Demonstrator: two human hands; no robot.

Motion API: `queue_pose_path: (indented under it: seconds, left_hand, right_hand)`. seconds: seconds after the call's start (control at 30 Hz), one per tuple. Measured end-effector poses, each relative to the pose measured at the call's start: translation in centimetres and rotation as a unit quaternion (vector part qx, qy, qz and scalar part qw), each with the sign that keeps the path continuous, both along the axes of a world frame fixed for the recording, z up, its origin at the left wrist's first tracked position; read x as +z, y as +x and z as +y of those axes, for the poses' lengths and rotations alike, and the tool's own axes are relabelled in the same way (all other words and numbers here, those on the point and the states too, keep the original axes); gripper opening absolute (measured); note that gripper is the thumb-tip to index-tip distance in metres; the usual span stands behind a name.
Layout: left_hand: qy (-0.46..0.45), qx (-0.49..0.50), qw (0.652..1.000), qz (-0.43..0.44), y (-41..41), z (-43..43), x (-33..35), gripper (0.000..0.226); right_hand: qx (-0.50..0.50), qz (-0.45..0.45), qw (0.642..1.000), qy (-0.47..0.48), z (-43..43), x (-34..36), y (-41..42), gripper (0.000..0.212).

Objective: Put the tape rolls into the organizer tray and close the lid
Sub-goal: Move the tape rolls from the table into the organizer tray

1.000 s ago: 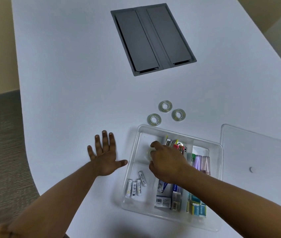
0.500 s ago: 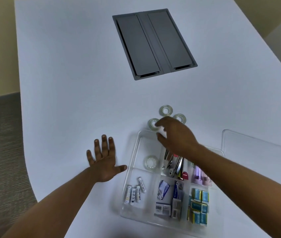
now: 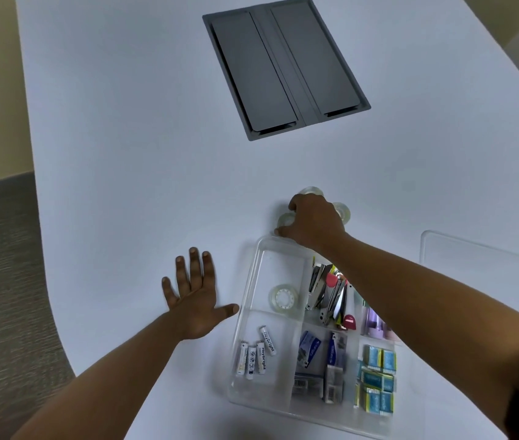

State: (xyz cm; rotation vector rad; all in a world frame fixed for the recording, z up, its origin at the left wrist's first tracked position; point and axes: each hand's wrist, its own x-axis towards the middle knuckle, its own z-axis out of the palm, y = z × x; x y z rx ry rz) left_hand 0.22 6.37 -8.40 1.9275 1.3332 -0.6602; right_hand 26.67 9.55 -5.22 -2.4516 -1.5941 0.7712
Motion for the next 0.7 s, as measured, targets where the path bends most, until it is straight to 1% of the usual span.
queue_pose_path:
  seconds: [0.07,0.1,0.17,0.3,0.37,0.5,0.6,0.7]
  left_hand:
    - [-0.001,0.001,1.0,0.0,-0.1,0.0,0.0,0.114]
    - [-0.001,0.0,1.0,0.001,-0.1,0.0,-0.1,0.114]
    - [0.0,-0.001,1.0,0.001,0.0,0.0,-0.2,0.114]
    - [0.007,-0.003,1.0,-0.006,0.2,0.0,-0.6,0.115]
    - [0.006,-0.002,1.0,-0.006,-0.1,-0.1,-0.9,0.116]
    - [0.029,0.009,0.999,-0.021,-0.8,-1.5,-0.4,0.115]
    - [0.055,0.01,0.998,-0.017,-0.8,-1.6,-0.9,0.114]
    - [0.058,0.008,0.998,-0.01,-0.8,-0.9,-1.1,0.114]
  right_hand:
    - [0.004,-0.019,1.0,0.024,-0.1,-0.2,-0.1,0.045]
    - [0.003,-0.024,0.999,0.043,-0.2,-0.1,-0.2,0.041]
    - [-0.006,-0.014,0.996,0.089,-0.5,0.4,-0.1,0.042]
    - [-0.029,0.103,0.981,0.159,-2.2,3.0,-0.8,0.036]
    - [-0.01,0.129,0.974,0.183,-4.2,3.9,-1.8,0.033]
    - [0.097,0.116,0.973,0.173,-8.9,4.8,-4.4,0.027]
    - [0.153,0.109,0.974,0.124,-9.7,3.5,-5.1,0.022]
    - [0.209,0.088,0.971,0.081,-9.3,2.4,-5.5,0.021]
